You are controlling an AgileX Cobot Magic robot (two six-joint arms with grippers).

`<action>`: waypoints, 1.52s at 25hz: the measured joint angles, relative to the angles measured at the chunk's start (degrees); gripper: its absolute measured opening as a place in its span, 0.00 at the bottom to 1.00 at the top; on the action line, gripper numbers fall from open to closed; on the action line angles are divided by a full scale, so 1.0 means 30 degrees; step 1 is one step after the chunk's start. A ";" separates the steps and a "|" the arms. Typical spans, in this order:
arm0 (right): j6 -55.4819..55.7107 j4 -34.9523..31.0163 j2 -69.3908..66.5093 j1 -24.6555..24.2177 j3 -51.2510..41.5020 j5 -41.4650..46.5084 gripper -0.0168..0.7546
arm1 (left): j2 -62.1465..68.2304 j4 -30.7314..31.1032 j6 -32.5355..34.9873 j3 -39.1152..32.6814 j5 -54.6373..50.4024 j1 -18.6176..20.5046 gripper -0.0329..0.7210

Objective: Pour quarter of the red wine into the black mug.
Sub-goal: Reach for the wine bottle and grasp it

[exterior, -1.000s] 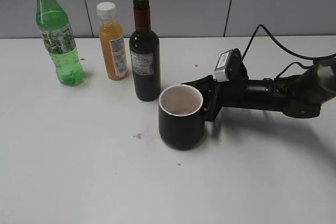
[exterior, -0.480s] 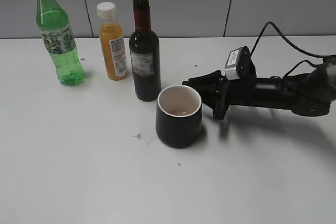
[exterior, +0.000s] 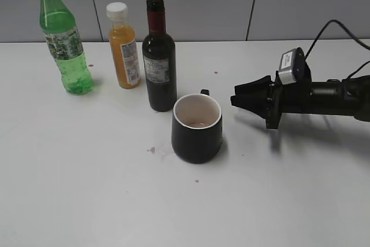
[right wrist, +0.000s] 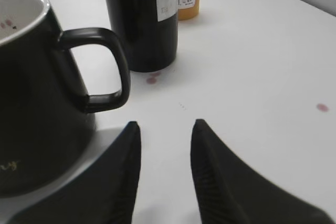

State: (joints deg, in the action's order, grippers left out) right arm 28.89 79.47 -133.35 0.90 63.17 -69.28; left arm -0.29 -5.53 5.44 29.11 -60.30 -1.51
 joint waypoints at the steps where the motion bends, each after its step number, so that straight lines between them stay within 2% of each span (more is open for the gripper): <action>1: -0.0001 0.0143 0.0170 -0.0167 0.0000 0.0000 0.35 | 0.0000 0.0000 0.0000 0.0000 0.0000 0.0000 0.80; 10: 0.0047 0.1377 0.0915 -0.1170 0.0014 -0.0045 0.35 | 0.0000 0.0000 0.0000 0.0000 0.0000 0.0000 0.80; 19: 0.0081 0.0988 0.0941 -0.1348 0.0014 -0.0045 0.35 | 0.0000 0.0000 0.0000 0.0000 0.0000 0.0000 0.80; 27: -0.0250 -0.7393 0.0941 -0.1348 0.0014 -0.0061 0.38 | 0.0000 0.0000 0.0000 0.0000 0.0000 0.0000 0.80; 31: -0.2252 -1.1281 0.0941 -0.1348 0.0014 0.0255 0.50 | 0.0000 0.0000 0.0000 0.0000 0.0000 0.0000 0.80; 38: -0.5549 -1.8362 0.0941 -0.1348 0.0014 0.2459 0.68 | 0.0000 0.0000 0.0000 0.0000 0.0000 0.0000 0.80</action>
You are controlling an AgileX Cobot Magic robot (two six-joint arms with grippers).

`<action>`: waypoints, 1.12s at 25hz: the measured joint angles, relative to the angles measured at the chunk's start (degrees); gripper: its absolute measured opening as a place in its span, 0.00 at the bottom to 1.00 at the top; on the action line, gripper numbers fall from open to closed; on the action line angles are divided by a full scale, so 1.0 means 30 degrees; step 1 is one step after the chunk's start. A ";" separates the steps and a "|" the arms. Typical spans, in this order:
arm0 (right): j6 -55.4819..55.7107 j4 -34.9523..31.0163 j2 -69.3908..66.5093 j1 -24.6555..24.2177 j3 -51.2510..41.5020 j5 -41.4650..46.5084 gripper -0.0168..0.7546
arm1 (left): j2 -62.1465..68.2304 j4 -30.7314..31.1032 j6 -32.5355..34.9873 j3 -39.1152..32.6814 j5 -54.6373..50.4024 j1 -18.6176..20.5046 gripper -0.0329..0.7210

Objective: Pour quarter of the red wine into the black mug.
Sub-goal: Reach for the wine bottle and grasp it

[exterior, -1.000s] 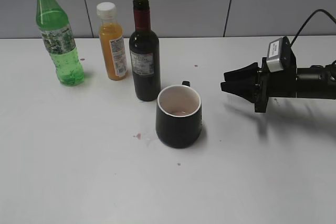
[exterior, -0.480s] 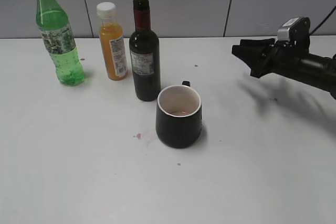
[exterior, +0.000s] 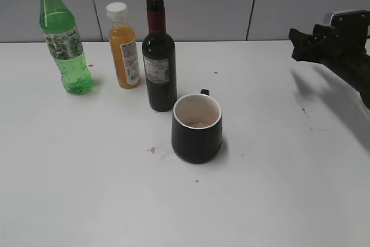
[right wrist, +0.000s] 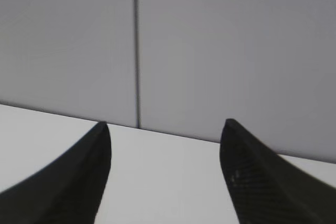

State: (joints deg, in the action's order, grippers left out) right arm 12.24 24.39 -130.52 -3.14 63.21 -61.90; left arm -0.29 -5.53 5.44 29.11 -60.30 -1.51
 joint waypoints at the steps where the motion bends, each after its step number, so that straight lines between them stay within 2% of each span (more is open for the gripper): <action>1: -0.0360 -0.0602 0.0000 0.0000 0.0000 0.0428 0.72 | 0.0000 0.0000 0.0000 0.0000 0.0000 0.0000 0.80; 4: -0.0977 -0.2277 0.0000 0.0000 0.0000 0.1727 0.84 | 0.0000 0.0000 0.0000 0.0000 0.0000 0.0000 0.80; 6: -0.1301 -0.3330 0.0000 0.0000 0.0000 0.2357 0.88 | 0.0000 0.0000 0.0000 0.0000 0.0000 0.0000 0.80; 9: -0.1473 -0.5125 0.0041 0.0000 -0.0017 0.3113 0.89 | 0.0000 0.0000 0.0000 0.0000 0.0000 0.0000 0.80; 12: -0.1508 -0.6023 0.0663 0.0000 -0.0017 0.5616 0.89 | 0.0000 0.0000 0.0000 0.0000 0.0000 0.0000 0.80; 15: -0.1528 -0.6509 0.1930 0.0000 0.0457 0.9765 0.89 | 0.0000 0.0000 0.0000 0.0000 0.0000 0.0000 0.80; 21: -0.1529 -0.6667 0.4603 0.0000 0.2580 2.0634 0.89 | 0.0000 0.0000 0.0000 0.0000 0.0000 0.0000 0.80; 25: -0.1956 -0.6909 0.4954 0.0000 0.5215 2.8393 0.89 | 0.0000 0.0000 0.0000 0.0000 0.0000 0.0000 0.80; 28: -0.4082 -0.8441 0.4954 0.0000 0.7411 3.4291 0.88 | 0.0000 0.0000 0.0000 0.0000 0.0000 0.0000 0.80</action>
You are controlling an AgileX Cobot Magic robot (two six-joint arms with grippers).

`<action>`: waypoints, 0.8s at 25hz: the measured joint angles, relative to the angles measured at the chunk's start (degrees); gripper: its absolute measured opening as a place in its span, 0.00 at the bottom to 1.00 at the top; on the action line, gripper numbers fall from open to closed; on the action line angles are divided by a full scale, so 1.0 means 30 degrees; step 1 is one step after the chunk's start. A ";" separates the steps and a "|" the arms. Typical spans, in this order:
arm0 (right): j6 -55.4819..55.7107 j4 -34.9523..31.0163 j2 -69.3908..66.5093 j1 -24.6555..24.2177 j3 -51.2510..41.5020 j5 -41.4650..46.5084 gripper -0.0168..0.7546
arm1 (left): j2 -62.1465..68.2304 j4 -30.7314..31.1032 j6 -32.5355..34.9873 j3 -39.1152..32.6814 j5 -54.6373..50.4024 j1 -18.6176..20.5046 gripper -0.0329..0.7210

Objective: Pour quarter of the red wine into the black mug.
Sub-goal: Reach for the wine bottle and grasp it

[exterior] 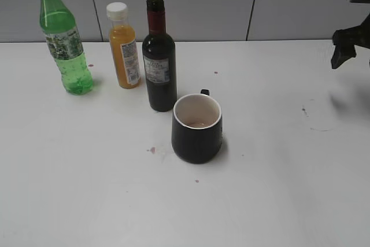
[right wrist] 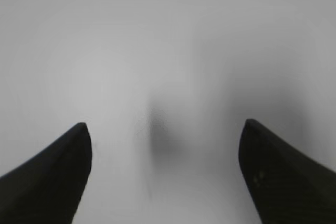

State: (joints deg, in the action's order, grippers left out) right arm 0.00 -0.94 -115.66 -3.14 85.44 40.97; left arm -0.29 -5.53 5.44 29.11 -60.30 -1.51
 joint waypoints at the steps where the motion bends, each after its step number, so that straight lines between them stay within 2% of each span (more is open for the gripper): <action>1: -0.0931 -0.0610 0.0014 0.0000 0.0645 0.1884 0.88 | 0.0000 0.0000 0.0000 0.0000 0.0000 0.0000 0.80; 3: -0.1965 -0.1888 0.0080 0.0000 0.1490 0.4985 0.87 | 0.0000 0.0000 0.0000 0.0000 0.0000 0.0000 0.80; 6: -0.2472 -0.2499 0.0204 0.0000 0.1752 0.7925 0.83 | 0.0000 0.0000 0.0000 0.0000 0.0000 0.0000 0.80; 11: -0.2604 -0.2328 0.1110 0.0000 0.0343 0.8892 0.79 | 0.0000 0.0000 0.0000 0.0000 0.0000 0.0000 0.80; 15: -0.2604 -0.2345 0.3258 0.0000 -0.2955 0.8955 0.79 | 0.0000 0.0000 0.0000 0.0000 0.0000 0.0000 0.80; 20: -0.2604 -0.2381 0.7529 0.0000 -0.9353 0.7935 0.79 | 0.0000 0.0000 0.0000 0.0000 0.0000 0.0000 0.80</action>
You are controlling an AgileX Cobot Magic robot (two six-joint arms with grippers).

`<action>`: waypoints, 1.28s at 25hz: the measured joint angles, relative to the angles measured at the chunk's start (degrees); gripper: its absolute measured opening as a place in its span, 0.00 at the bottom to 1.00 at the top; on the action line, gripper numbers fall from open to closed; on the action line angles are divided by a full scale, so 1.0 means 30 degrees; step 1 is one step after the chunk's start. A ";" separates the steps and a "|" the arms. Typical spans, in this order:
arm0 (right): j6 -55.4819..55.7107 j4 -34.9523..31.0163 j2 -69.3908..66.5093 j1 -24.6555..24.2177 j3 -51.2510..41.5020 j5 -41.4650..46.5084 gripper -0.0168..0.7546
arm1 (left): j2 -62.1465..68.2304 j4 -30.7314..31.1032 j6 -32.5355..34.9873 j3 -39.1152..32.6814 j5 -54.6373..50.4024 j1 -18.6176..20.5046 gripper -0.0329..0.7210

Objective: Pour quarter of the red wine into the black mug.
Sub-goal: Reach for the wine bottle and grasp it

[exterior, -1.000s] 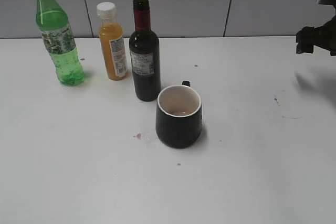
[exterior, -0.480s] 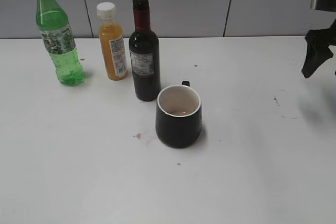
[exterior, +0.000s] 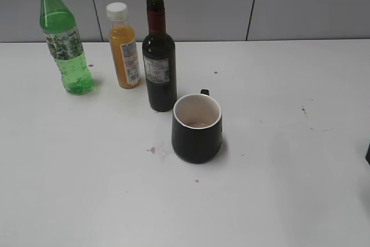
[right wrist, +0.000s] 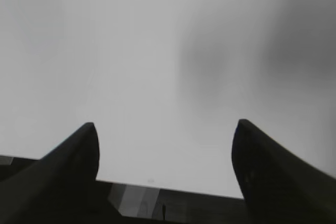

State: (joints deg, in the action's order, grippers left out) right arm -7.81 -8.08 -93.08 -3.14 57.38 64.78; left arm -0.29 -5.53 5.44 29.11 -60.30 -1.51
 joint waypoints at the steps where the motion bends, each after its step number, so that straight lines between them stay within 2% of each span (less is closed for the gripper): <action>1: 0.0000 -0.0014 0.1115 0.0000 -0.1180 -0.0564 0.79 | 0.0000 0.0000 0.0000 0.0000 0.0000 0.0000 0.80; 6: 0.0000 -0.0014 0.6592 0.0000 -0.7435 -0.4228 0.79 | 0.0000 0.0000 0.0000 0.0000 0.0000 0.0000 0.80; 9: -0.0013 -0.0023 0.9611 0.0000 -1.0028 -0.5025 0.79 | 0.0000 0.0000 0.0000 0.0000 0.0000 0.0000 0.80; 16: -0.0061 -0.0187 1.6322 0.0000 -1.0675 -0.3633 0.79 | 0.0000 0.0000 0.0000 0.0000 0.0020 0.0000 0.80; 25: -0.0100 -0.0224 2.4969 0.0000 -1.1020 -0.3613 0.79 | 0.0000 0.0000 0.0000 0.0000 0.0020 0.0000 0.80; 32: -0.0100 -0.0224 2.9228 0.0000 -1.1020 -0.3613 0.79 | 0.0000 0.0000 0.0000 0.0000 0.0020 0.0000 0.80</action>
State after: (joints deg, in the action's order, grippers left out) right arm -8.11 -8.75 -5.39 -3.14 24.33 53.94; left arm -0.29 -5.53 5.44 29.11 -60.24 -1.51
